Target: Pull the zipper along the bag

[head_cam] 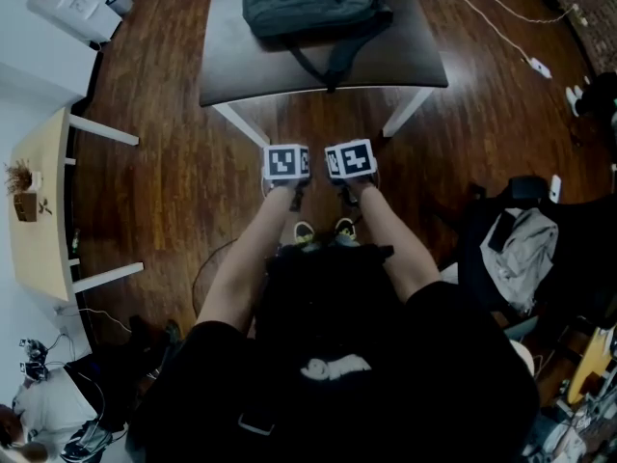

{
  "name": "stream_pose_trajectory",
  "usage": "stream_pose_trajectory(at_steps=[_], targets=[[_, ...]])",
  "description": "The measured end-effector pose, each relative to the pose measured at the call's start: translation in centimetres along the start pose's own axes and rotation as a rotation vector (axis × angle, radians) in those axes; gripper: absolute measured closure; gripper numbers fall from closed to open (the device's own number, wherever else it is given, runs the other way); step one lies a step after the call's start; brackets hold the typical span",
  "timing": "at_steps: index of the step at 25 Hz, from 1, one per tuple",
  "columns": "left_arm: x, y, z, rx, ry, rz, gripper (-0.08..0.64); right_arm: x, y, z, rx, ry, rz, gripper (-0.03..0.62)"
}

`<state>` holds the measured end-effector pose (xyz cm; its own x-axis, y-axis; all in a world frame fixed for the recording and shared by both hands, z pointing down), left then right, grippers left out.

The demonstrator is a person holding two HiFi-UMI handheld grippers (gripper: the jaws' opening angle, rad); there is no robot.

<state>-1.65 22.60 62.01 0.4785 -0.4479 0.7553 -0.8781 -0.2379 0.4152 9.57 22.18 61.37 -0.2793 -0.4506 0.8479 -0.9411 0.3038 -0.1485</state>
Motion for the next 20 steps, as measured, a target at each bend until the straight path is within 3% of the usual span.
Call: stream_pose_trajectory(at_steps=[5, 8, 15, 18, 20], targets=[[-0.4, 1.1, -2.1, -0.016, 0.094, 0.026, 0.560, 0.1, 0.5, -1.0, 0.018, 0.018, -0.032, 0.571], [-0.2, 1.1, -2.1, -0.005, 0.062, -0.026, 0.560, -0.3, 1.3, -0.3, 0.015, -0.008, -0.040, 0.571], [-1.4, 2.6, -2.2, -0.006, 0.056, 0.068, 0.560, -0.5, 2.7, 0.3, 0.002, -0.041, -0.054, 0.571], [-0.5, 0.4, -1.7, -0.006, 0.000, -0.040, 0.561, -0.5, 2.6, -0.9, -0.012, 0.014, -0.085, 0.571], [-1.2, 1.2, -2.6, -0.004, 0.062, 0.033, 0.560, -0.6, 2.2, -1.8, -0.003, 0.068, -0.109, 0.571]])
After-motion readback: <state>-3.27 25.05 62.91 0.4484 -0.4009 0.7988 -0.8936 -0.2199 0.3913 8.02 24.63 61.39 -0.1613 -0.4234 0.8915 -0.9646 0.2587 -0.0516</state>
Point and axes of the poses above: the fingertips, and each gripper's own axes: x forward along the fingers, y to its left, z out of its top, the point moved 4 cm from there along -x, backward along the fingers, and after that the axes turned 9 degrees about -z, right-handed, at the moved point
